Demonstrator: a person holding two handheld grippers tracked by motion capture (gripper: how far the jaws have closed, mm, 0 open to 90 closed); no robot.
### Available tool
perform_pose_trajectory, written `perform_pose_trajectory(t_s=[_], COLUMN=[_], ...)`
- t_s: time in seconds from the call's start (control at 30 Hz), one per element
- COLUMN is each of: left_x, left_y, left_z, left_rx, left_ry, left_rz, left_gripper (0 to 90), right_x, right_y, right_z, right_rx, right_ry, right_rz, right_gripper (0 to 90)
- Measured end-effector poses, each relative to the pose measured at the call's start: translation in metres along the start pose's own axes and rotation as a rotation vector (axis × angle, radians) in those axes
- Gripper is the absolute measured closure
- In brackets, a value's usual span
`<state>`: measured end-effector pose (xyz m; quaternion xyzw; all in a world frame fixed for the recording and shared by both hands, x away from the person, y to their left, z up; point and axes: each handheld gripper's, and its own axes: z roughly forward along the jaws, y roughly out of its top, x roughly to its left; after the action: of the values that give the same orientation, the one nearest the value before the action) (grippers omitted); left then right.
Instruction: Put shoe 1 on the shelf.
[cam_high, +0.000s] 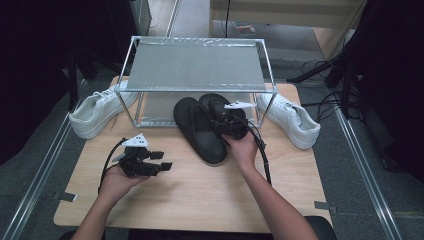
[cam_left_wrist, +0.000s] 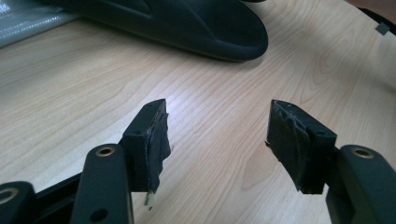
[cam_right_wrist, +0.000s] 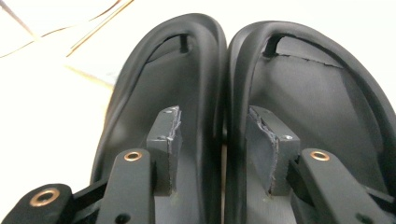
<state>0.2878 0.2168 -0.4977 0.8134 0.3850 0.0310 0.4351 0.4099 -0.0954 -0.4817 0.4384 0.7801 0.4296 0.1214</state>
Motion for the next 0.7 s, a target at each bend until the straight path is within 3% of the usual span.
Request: perform_pose_trajectory(t_s=[0.17,0.3,0.43,0.5,0.53,0.57,0.7], left_x=[0.001,0.003,0.006,0.007,0.008,0.009,0.012], left_y=[0.006,0.010,0.018,0.020,0.022,0.026,0.033], left_z=[0.004,0.007,0.009,0.009,0.009,0.008,0.006], left_rx=[-0.002,-0.004,0.002,0.007,0.014,0.007,-0.004], left_ry=[-0.006,-0.012,-0.017,-0.035,-0.049,-0.029,-0.040], left_rz=[0.011,0.026,0.029,0.019,0.000,0.000,0.003], left_gripper=[41.1,46.2,52.6,65.6,65.6,75.2,82.9], right_x=[0.004,0.003,0.005,0.006,0.006,0.007,0.004], right_y=[-0.009,-0.019,-0.031,-0.040,-0.040,-0.047,-0.061], right_z=[-0.021,-0.033,-0.042,-0.048,-0.048,-0.053,-0.060], right_rx=[0.003,0.011,0.014,0.012,0.012,0.006,-0.002], right_ry=[0.047,0.129,0.146,0.167,0.167,0.177,0.208], right_rz=[-0.035,-0.029,-0.075,-0.082,-0.082,-0.096,-0.080], right_gripper=[56.9,57.8,59.3,60.3,60.3,60.3,60.5])
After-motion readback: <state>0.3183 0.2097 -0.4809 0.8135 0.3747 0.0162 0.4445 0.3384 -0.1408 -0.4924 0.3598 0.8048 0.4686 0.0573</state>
